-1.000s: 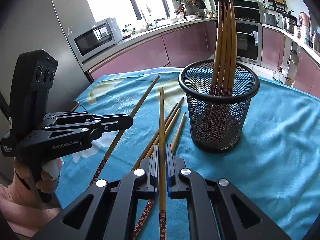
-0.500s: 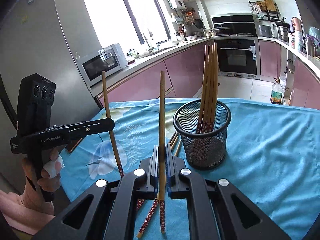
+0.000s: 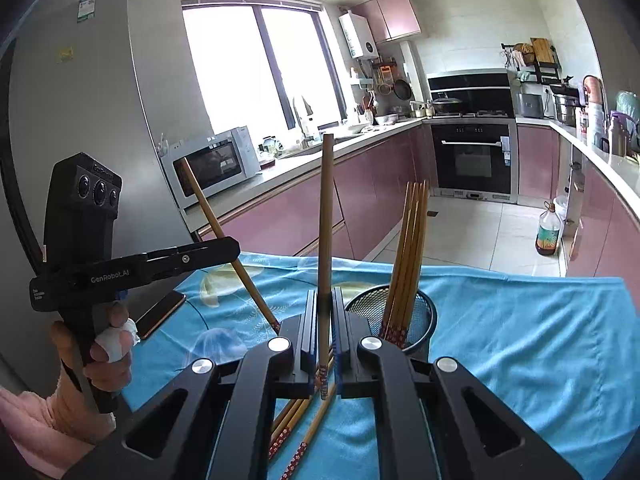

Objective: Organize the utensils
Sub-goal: 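Carry both held chopsticks over the black mesh cup and lower them in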

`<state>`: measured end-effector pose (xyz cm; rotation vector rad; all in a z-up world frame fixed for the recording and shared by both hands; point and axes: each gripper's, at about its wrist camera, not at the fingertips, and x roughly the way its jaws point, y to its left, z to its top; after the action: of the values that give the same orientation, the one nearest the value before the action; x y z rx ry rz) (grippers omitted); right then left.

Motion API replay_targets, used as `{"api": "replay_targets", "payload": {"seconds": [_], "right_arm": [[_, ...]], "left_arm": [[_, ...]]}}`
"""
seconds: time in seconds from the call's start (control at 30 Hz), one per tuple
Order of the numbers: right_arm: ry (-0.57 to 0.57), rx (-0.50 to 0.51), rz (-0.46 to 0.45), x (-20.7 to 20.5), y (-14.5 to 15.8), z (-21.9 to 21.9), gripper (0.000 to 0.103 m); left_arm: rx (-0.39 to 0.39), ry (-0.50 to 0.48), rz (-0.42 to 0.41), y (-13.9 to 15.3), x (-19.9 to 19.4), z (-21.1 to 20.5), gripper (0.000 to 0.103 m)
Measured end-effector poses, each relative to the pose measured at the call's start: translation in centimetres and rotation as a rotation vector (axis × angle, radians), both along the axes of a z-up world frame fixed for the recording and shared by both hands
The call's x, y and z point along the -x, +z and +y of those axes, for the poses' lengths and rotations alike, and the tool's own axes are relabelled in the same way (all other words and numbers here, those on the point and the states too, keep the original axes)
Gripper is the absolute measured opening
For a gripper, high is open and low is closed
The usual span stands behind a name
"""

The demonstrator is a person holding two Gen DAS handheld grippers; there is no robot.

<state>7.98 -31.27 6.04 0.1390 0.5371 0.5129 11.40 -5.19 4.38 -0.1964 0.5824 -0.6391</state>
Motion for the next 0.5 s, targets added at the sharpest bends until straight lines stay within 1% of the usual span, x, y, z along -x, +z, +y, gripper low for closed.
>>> {"api": "replay_targets", "payload": {"seconds": [0.3,0.5], "right_arm": [[-0.024,0.01,-0.083,-0.7,3.2,-1.0,0.006],[-0.06,0.008,-0.111,-1.8,4.0,-2.0,0.006]], "left_arm": [[-0.013,-0.015,-0.073,3.7,-1.4,-2.2,0.008],[-0.059,-0.007,-0.106,4.9,-2.2,-3.6,0.008]]}}
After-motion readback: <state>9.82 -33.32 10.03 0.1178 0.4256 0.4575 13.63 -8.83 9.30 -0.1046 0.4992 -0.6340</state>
